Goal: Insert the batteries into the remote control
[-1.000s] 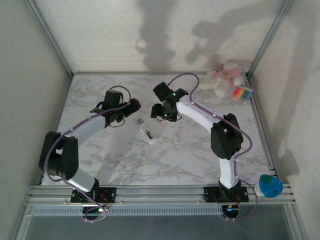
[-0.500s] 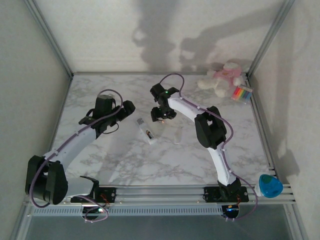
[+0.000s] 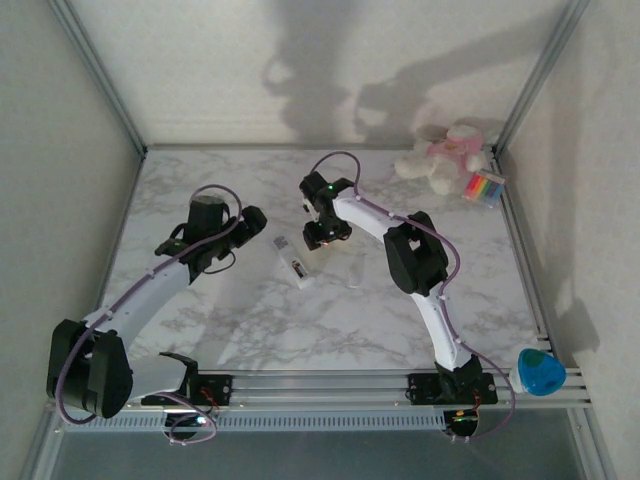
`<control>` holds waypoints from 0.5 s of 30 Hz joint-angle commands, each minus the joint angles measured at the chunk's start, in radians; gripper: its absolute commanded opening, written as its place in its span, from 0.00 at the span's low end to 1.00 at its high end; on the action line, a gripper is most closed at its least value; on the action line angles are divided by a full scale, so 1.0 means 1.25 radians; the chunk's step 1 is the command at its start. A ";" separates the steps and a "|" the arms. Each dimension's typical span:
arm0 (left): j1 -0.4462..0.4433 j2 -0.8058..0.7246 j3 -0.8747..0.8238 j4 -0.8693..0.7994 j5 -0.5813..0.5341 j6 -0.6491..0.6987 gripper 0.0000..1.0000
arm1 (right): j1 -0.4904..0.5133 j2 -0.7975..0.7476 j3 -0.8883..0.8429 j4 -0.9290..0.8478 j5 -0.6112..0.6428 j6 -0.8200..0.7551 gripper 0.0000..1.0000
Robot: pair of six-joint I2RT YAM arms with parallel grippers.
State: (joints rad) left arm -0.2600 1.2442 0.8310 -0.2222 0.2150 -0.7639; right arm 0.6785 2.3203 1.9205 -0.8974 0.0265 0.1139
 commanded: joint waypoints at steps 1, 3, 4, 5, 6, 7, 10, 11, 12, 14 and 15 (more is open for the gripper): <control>0.005 -0.023 -0.009 -0.008 -0.019 -0.011 1.00 | 0.004 0.007 -0.021 0.007 0.012 -0.035 0.59; 0.004 -0.023 -0.011 -0.008 -0.018 -0.010 1.00 | 0.007 0.010 -0.021 0.013 0.014 -0.043 0.57; 0.005 -0.025 -0.011 -0.009 -0.017 -0.011 0.99 | 0.008 0.011 -0.021 0.014 0.014 -0.044 0.55; 0.004 -0.025 -0.013 -0.010 -0.016 -0.011 0.99 | 0.009 0.014 -0.021 0.015 0.013 -0.045 0.54; 0.004 -0.027 -0.014 -0.010 -0.015 -0.011 0.99 | 0.011 0.017 -0.021 0.018 0.012 -0.046 0.53; 0.004 -0.028 -0.015 -0.010 -0.015 -0.010 1.00 | 0.013 0.019 -0.022 0.019 0.010 -0.047 0.51; 0.004 -0.036 -0.019 -0.016 -0.015 -0.006 0.99 | 0.021 0.024 -0.021 0.023 0.008 -0.051 0.49; 0.004 -0.039 -0.020 -0.016 -0.016 -0.006 1.00 | 0.024 0.024 -0.021 0.024 0.011 -0.052 0.50; 0.005 -0.041 -0.021 -0.019 -0.016 -0.004 1.00 | 0.027 0.025 -0.020 0.027 0.011 -0.054 0.50; 0.004 -0.044 -0.023 -0.020 -0.016 -0.004 1.00 | 0.033 0.028 -0.014 0.028 0.018 -0.054 0.49; 0.005 -0.045 -0.024 -0.022 -0.016 -0.001 1.00 | 0.036 0.032 -0.009 0.026 0.023 -0.054 0.47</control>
State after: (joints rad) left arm -0.2600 1.2118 0.8143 -0.2298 0.2119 -0.7635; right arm 0.6994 2.3268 1.9072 -0.8711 0.0540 0.0616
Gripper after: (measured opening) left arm 0.995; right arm 0.481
